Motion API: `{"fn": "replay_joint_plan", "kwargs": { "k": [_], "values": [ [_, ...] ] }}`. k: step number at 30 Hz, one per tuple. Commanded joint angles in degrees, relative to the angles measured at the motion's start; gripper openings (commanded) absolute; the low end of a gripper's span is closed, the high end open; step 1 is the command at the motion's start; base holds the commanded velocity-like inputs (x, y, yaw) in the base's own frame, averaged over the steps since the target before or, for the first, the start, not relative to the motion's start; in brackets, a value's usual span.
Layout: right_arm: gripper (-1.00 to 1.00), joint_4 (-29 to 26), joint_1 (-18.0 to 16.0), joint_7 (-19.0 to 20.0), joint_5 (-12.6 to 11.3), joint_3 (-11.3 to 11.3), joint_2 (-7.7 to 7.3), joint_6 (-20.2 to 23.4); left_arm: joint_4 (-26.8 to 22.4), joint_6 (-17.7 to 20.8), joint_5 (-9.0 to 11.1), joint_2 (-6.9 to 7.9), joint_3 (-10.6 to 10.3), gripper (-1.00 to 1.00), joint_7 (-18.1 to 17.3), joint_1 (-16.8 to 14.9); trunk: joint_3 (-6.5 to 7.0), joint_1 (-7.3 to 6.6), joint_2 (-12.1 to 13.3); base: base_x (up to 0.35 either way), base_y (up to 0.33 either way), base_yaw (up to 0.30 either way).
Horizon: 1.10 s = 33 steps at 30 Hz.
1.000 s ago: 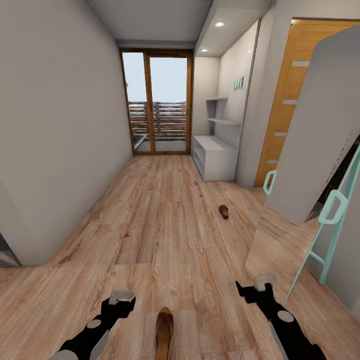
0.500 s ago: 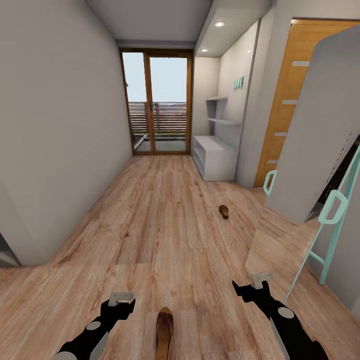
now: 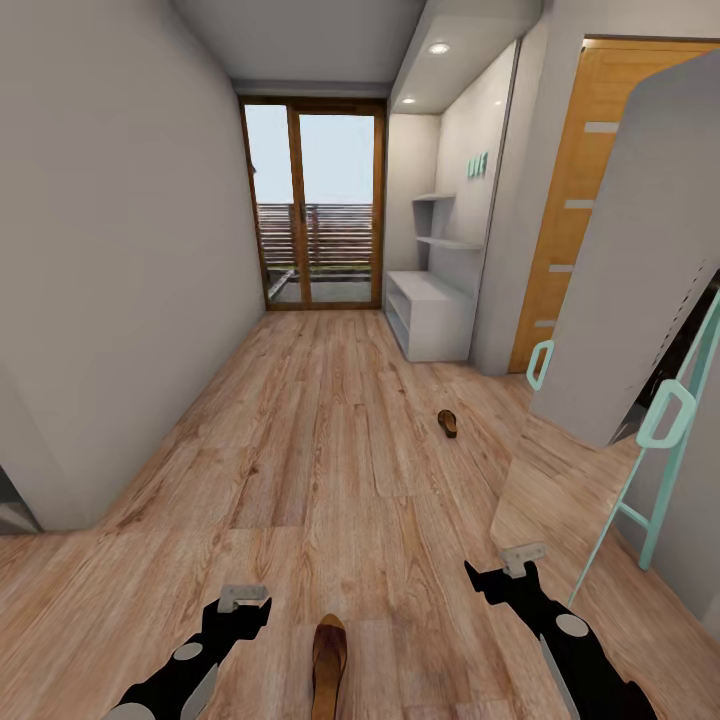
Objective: Pick up the two gym shoes and the two sandals from the corridor floor and place them onto the hallstand (shoe rack) in the corridor, making sure they are on the rack and not on the floor. Arrange them so the two gym shoes are next to each other and the two sandals are next to each other.
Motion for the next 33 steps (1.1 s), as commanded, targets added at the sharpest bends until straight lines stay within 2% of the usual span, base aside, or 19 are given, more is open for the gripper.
{"fn": "replay_joint_plan", "kwargs": {
  "k": [1,3,20,33],
  "values": [
    [1.00,0.0,0.0,0.4,0.6,-0.2,0.04,-0.1,0.0,-0.2,-0.4,-0.02,0.4,1.00,-0.3,0.0,-0.05,-0.01,0.0,0.000,0.000,0.000],
    [1.00,0.0,0.0,0.4,0.6,-0.3,0.04,0.0,0.0,-0.1,-0.4,-0.02,0.4,1.00,-0.3,-0.1,-0.05,-0.01,0.0,0.000,0.000,0.000],
    [1.00,-0.1,0.0,0.3,0.7,-0.5,0.01,0.1,0.1,0.0,-0.4,-0.02,0.4,1.00,-0.4,-0.1,-3.11,3.72,-6.8,0.000,0.000,-0.004],
    [1.00,-0.1,0.0,0.3,0.7,-0.5,0.04,0.2,0.2,0.1,-0.4,-0.25,0.4,1.00,-0.4,-0.1,-5.67,6.58,-12.1,0.000,0.000,-0.212]
  ]
}}
